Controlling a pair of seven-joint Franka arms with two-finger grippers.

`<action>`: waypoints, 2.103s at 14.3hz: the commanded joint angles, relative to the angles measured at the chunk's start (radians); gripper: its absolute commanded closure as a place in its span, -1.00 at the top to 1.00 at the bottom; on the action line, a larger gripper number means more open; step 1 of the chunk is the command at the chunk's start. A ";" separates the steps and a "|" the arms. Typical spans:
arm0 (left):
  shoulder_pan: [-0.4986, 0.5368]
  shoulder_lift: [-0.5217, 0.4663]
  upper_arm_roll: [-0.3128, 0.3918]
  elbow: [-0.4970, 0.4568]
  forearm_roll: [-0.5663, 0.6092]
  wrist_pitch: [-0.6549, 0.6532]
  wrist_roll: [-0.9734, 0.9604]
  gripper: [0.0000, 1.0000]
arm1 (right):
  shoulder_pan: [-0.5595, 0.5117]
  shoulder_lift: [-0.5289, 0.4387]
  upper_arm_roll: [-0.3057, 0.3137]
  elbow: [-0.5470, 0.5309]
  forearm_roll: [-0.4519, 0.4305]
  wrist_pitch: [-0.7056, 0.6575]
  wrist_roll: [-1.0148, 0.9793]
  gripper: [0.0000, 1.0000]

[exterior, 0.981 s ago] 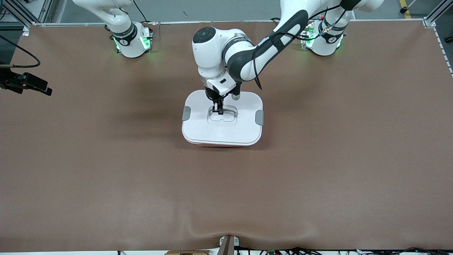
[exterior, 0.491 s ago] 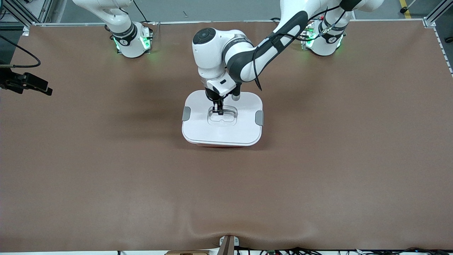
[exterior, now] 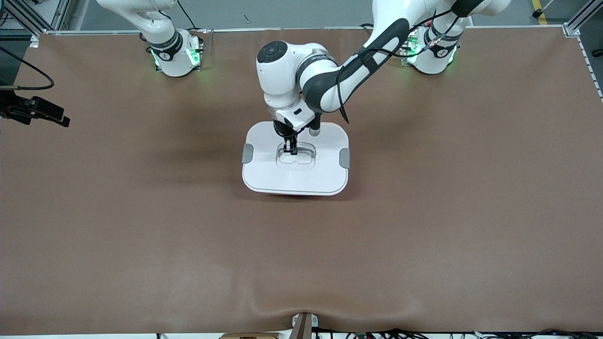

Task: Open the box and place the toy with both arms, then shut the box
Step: 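Lower the lid onto the tub and press it down with the left gripper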

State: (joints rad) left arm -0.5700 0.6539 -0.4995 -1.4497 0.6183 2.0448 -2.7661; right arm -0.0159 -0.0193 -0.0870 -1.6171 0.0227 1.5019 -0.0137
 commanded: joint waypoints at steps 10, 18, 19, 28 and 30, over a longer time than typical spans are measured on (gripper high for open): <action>-0.037 0.009 0.012 0.002 0.075 -0.021 -0.225 -1.00 | -0.002 -0.016 0.003 0.000 0.005 -0.008 -0.022 1.00; -0.048 0.003 0.010 0.000 0.123 -0.049 -0.227 -1.00 | -0.002 -0.016 0.003 0.002 0.005 -0.008 -0.020 1.00; -0.048 0.003 0.010 0.002 0.123 -0.049 -0.230 -1.00 | -0.002 -0.016 0.003 0.002 0.005 -0.009 -0.022 1.00; -0.048 0.003 0.010 -0.029 0.124 -0.049 -0.286 -1.00 | -0.002 -0.016 0.003 0.002 0.005 -0.009 -0.022 1.00; -0.048 0.003 0.010 -0.034 0.124 -0.049 -0.288 -1.00 | -0.002 -0.017 0.003 0.000 0.005 -0.009 -0.022 1.00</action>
State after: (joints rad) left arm -0.5999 0.6557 -0.4928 -1.4554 0.6834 2.0214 -2.8057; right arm -0.0159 -0.0194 -0.0869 -1.6140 0.0227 1.5014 -0.0275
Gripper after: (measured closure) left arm 0.930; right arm 0.000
